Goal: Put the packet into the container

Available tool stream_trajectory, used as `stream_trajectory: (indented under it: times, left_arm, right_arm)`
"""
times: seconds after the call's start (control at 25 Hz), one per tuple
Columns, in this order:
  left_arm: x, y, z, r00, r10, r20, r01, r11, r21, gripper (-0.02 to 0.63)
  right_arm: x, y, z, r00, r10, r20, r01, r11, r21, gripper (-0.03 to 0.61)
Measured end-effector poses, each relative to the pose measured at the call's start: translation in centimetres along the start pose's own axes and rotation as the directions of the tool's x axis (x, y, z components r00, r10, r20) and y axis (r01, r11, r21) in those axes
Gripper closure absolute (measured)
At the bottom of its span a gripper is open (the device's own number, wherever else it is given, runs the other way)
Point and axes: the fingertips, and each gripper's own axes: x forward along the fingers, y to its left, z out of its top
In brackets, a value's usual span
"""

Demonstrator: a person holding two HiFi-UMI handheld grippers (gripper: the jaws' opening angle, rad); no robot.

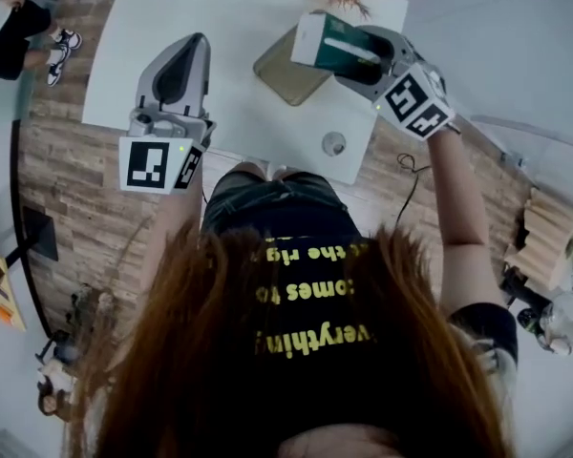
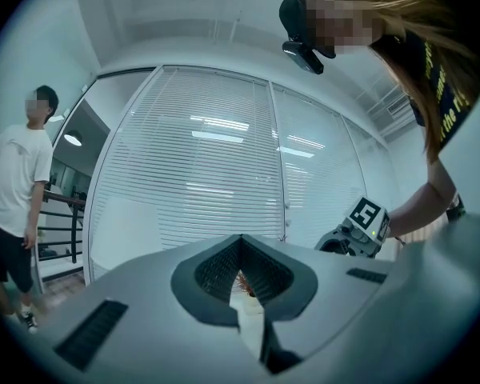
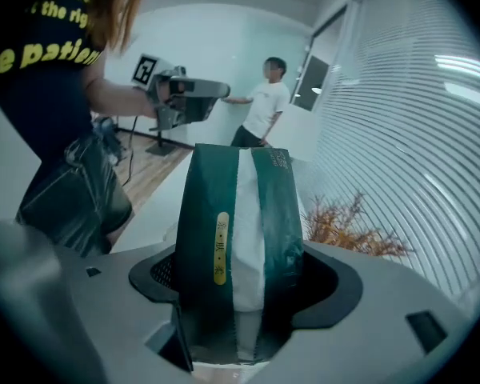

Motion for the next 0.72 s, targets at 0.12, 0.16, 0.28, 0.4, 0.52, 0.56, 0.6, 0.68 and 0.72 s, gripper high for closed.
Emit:
stream_trajectory:
  times: [0.12,0.16,0.28,0.4,0.52,0.56,0.6,0.68,0.72]
  left_arm:
    - [-0.4,0.7,-0.1,1.0,0.023,-0.002,-0.023,1.0,0.004,0.612]
    - [-0.5,1.1,-0.2,1.0,0.031,-0.004,-0.031,0.999,0.006,0.612]
    - [-0.9,2.1,-0.5,0.999,0.053,-0.006,-0.053,0.999,0.011,0.612]
    - [-1.5,2.7,-0.2,0.997,0.079,-0.003,-0.079,0.997,0.012,0.612]
    - [-2.0,3.0,-0.1,0.995,0.1,-0.013,-0.1,0.995,0.01,0.612]
    - [-2.2,3.1,-0.2,0.994,0.106,-0.019,-0.106,0.994,0.011,0.612]
    - [-2.3,3.1,-0.3,0.993,0.113,-0.024,-0.113,0.994,0.013,0.612]
    - [-2.6,3.3,-0.6,0.991,0.129,-0.033,-0.128,0.992,0.018,0.612]
    - [-2.8,3.4,-0.8,0.99,0.137,-0.035,-0.136,0.99,0.021,0.612]
  right_arm:
    - [2.0,1.1,0.3,0.992,0.095,-0.077,-0.11,0.969,-0.221,0.201]
    - [2.8,1.6,0.2,0.987,0.123,-0.105,-0.148,0.947,-0.284,0.201]
    - [4.6,3.1,-0.6,0.962,0.188,-0.196,-0.258,0.859,-0.442,0.201]
    - [5.3,4.1,-0.9,0.941,0.215,-0.263,-0.328,0.772,-0.544,0.201]
    - [6.3,4.0,-1.2,0.925,0.239,-0.295,-0.371,0.732,-0.572,0.2]
    - [6.9,4.0,-1.6,0.919,0.253,-0.304,-0.388,0.727,-0.567,0.2]
    - [7.7,4.0,-2.2,0.911,0.268,-0.314,-0.405,0.724,-0.558,0.199]
    - [9.5,4.2,-3.6,0.894,0.297,-0.335,-0.441,0.717,-0.541,0.199]
    - [10.2,4.4,-4.0,0.887,0.308,-0.344,-0.455,0.709,-0.538,0.2]
